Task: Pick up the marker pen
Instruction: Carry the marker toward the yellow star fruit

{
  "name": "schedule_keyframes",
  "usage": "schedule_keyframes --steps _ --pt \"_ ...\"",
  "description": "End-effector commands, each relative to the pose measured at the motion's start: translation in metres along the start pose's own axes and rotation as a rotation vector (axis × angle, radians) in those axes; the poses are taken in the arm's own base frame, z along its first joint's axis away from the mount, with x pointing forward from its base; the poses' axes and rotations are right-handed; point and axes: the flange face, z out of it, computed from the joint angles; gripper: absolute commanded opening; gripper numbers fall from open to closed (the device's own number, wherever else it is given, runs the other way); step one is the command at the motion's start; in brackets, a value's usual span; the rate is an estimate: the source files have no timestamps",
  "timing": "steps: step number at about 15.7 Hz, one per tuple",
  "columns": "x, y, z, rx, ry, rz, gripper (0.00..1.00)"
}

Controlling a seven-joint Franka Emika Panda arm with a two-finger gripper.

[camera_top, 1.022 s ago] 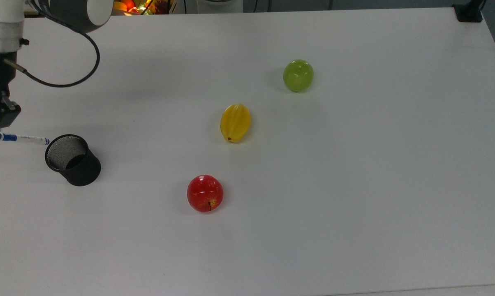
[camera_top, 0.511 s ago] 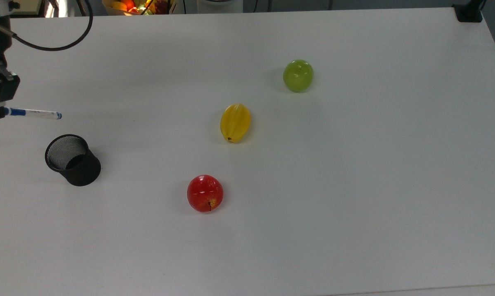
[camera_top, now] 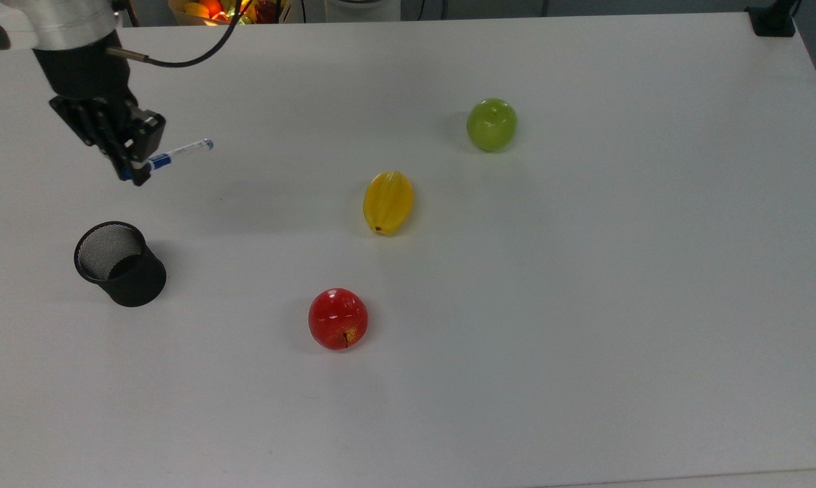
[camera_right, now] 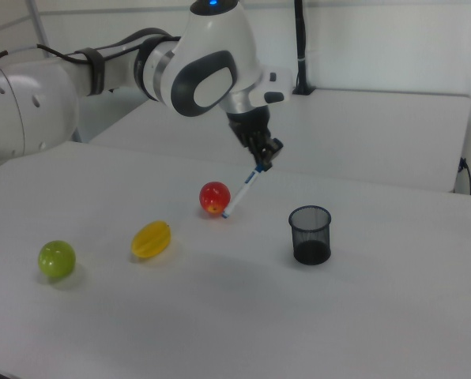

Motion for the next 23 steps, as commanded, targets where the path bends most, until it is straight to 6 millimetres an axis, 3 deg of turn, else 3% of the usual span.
schedule_keyframes --steps 1,4,10,20,23 --pt "-0.027 -0.030 0.004 0.048 -0.141 -0.126 0.05" --pt "-0.046 -0.072 0.021 0.054 -0.211 -0.206 0.05" --pt "-0.081 -0.117 0.071 0.001 -0.305 -0.331 0.05" --pt "-0.091 -0.132 0.150 -0.059 -0.329 -0.436 0.10" --pt "-0.092 -0.132 0.162 -0.074 -0.328 -0.445 0.11"
